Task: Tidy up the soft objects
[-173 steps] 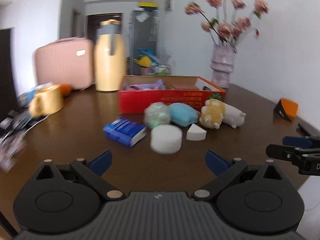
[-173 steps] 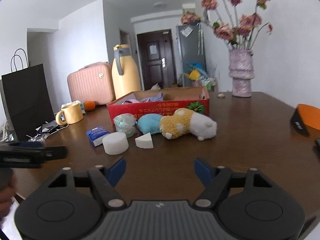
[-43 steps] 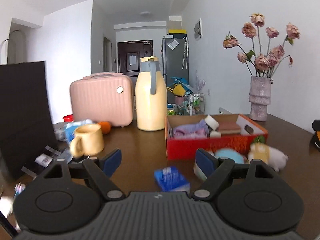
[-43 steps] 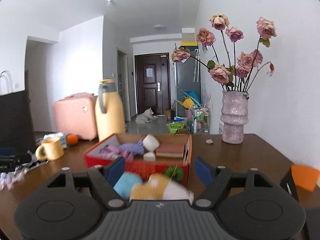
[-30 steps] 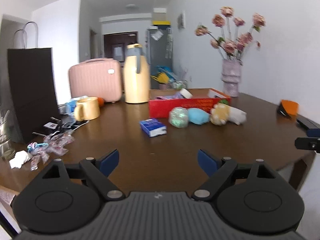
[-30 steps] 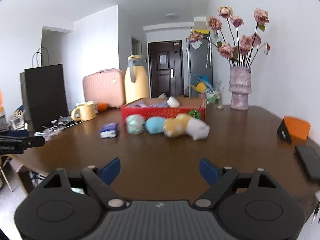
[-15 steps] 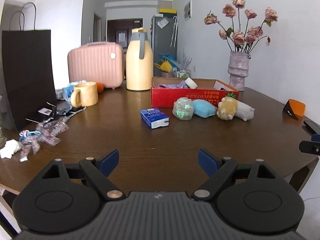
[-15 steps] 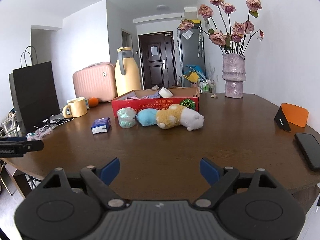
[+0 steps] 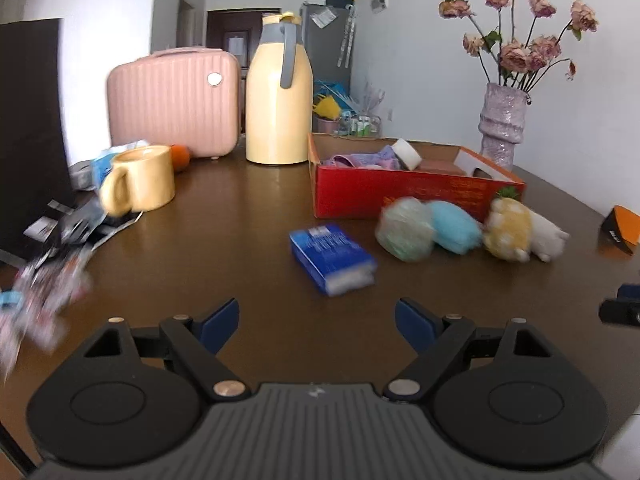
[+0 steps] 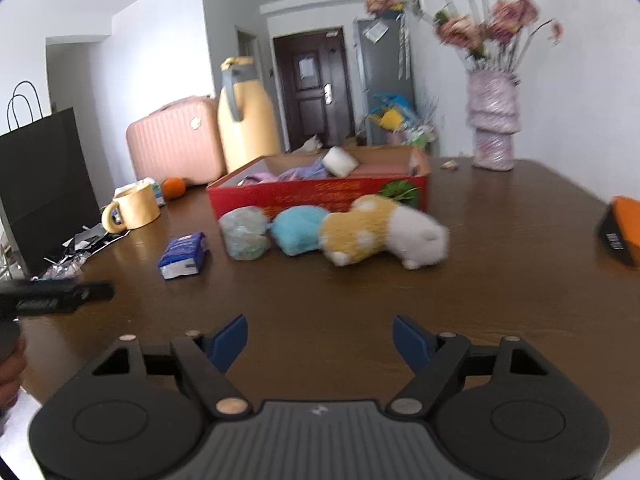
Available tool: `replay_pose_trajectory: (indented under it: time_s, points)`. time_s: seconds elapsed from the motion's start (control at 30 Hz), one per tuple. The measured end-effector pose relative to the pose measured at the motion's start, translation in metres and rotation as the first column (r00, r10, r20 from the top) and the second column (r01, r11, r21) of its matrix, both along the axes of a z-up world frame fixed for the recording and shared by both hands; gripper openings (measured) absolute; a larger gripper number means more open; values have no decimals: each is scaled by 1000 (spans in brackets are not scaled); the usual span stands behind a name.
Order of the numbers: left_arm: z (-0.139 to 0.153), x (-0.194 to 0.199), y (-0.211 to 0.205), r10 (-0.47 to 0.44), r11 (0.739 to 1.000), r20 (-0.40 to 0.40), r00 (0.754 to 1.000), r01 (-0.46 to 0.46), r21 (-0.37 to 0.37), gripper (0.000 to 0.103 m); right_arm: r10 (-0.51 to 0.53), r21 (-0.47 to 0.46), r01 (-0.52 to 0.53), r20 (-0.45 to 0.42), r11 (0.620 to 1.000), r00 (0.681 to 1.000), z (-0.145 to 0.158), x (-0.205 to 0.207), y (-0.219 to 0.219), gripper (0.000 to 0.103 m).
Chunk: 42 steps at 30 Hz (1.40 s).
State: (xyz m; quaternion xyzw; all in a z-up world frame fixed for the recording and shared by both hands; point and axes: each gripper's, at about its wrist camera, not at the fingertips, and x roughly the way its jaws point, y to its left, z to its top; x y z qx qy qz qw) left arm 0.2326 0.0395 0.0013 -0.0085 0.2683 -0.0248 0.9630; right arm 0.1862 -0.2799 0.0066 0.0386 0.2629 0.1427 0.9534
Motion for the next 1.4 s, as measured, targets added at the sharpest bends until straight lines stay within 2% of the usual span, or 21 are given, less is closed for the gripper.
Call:
replay_pose_trajectory:
  time_s: [0.03,0.07,0.1,0.17,0.23,0.3,0.33,0.37,0.4,0.47,0.5,0.6,0.7,0.8,0.9,0.97,1.07,1.2,1.3,1.33,1.4]
  points:
    - [0,18,5,-8,1000,-26,1000,8,14,80,19,7,-19,-15,1000,1000,-1,11,8,72]
    - [0,36,11,-16,1000,-44,999,17,26,72,38,19,-37,-25,999,999,-2,20,16,65]
    - [0,53,17,-30,999,-50,998,31,28,69,59,45,-57,-38,997,998,-5,31,24,60]
    - [4,87,27,-49,999,-62,997,50,16,55,91,126,-79,-91,989,992,-12,49,42,42]
    - [7,114,28,-122,992,-48,991,123,18,55,172,201,-141,-147,969,974,-22,68,69,37]
    - [2,135,25,-199,979,-55,978,201,40,50,230,229,-191,-159,955,960,-28,82,96,35]
    - [-3,146,23,-240,970,-76,968,243,31,44,248,237,-207,-160,949,955,-30,91,111,35]
    - [-8,156,24,-264,964,-108,958,266,3,33,258,247,-215,-157,945,953,-32,99,123,35]
    - [-13,165,26,-279,960,-138,950,278,-32,30,262,269,-215,-153,939,953,-34,107,133,35]
    - [-16,165,36,-314,947,-134,940,300,-116,18,251,315,-191,-163,930,954,-38,123,145,34]
    - [-15,163,40,-326,940,-140,935,305,-151,16,242,354,-173,-160,919,957,-41,130,149,34]
    - [-16,149,48,-296,941,-167,940,257,-221,14,200,443,-96,-195,892,960,-49,145,151,33]
    - [-15,118,53,-262,935,-183,947,202,-291,14,157,494,-35,-209,869,965,-57,146,146,26]
    - [-19,90,50,-265,903,-184,947,177,-391,14,98,479,9,-198,878,975,-54,140,136,22]
    - [-23,77,46,-234,890,-180,955,136,-435,14,96,430,-2,-196,903,976,-52,137,129,20]
    - [-22,66,42,-218,871,-199,956,99,-481,14,105,423,-8,-207,906,973,-49,134,125,19]
    - [-19,41,31,-235,859,-186,954,115,-499,14,118,345,-47,-188,938,975,-41,118,121,19]
    - [-18,15,8,-297,845,-196,935,162,-509,14,167,263,-115,-186,958,968,-30,84,101,18]
    - [-17,-1,-8,-326,839,-174,929,200,-507,25,172,248,-120,-198,961,965,-25,59,81,18]
    - [-18,-4,-12,-334,832,-161,929,210,-514,35,172,248,-120,-199,961,965,-24,52,75,17]
    - [-23,-4,-19,-328,838,-172,929,202,-507,36,168,269,-111,-202,957,965,-26,45,65,15]
